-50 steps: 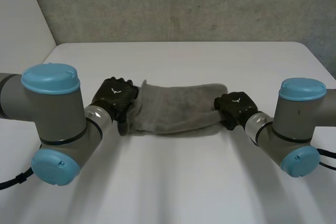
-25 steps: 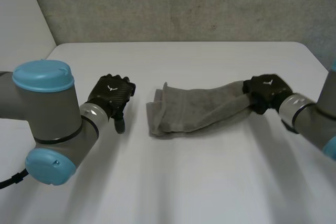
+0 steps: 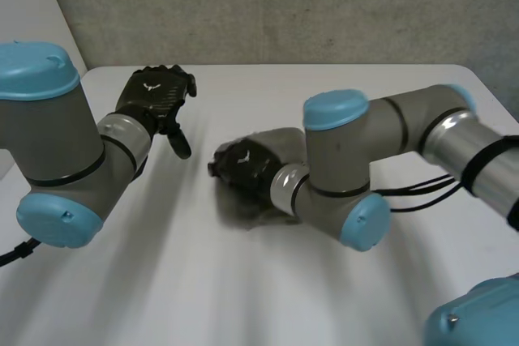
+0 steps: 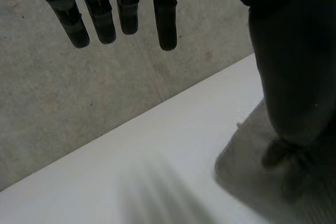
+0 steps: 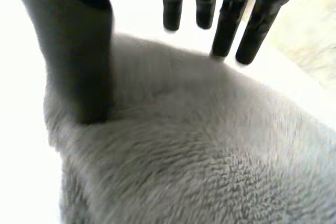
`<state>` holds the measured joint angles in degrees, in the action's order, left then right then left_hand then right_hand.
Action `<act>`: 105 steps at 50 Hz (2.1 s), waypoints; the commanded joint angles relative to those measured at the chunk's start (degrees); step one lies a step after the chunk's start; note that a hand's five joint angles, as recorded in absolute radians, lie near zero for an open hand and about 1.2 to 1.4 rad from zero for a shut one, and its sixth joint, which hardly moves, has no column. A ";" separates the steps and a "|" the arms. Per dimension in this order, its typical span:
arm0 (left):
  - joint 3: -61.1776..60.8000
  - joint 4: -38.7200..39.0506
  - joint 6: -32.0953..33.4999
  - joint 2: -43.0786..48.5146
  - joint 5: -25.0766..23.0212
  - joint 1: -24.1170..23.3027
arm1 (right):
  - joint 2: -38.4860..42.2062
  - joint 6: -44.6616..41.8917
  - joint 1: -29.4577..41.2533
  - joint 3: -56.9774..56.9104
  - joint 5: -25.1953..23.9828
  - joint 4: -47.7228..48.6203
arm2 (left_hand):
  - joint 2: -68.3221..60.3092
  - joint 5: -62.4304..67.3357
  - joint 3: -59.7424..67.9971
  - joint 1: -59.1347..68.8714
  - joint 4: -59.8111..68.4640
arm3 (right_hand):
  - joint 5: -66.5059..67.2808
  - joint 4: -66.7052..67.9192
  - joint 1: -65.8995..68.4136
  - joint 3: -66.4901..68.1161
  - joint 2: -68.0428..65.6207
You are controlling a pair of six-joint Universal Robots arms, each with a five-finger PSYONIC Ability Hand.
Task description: Fold the towel.
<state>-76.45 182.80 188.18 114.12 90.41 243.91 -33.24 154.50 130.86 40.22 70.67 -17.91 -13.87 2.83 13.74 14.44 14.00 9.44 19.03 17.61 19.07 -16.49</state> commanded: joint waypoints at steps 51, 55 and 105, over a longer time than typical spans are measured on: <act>9.38 -0.87 -7.03 13.17 0.21 -6.34 | -11.50 14.60 -12.03 7.94 10.10 2.88 | 3.66 -2.62 -3.53 -4.23 -3.79 | -9.44 -9.03 -7.61 -9.07 6.49; 9.30 -1.48 -7.03 7.69 0.21 -6.25 | -18.95 18.02 -13.34 9.52 11.24 3.06 | 3.66 -2.62 -3.53 -4.23 -3.79 | -9.44 -9.03 -7.61 -9.07 6.49; 1.74 -22.14 -6.86 -20.08 9.61 2.89 | -46.39 16.54 -21.96 26.56 19.25 -2.39 | 3.49 -2.45 -3.36 -4.06 -3.62 | -9.44 -9.03 -7.61 -9.07 6.49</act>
<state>-73.07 160.44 181.36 94.73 100.03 246.81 -78.20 171.14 110.96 63.96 92.92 -20.48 -13.77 2.49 13.74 12.25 14.01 3.03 14.32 12.15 13.91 -13.76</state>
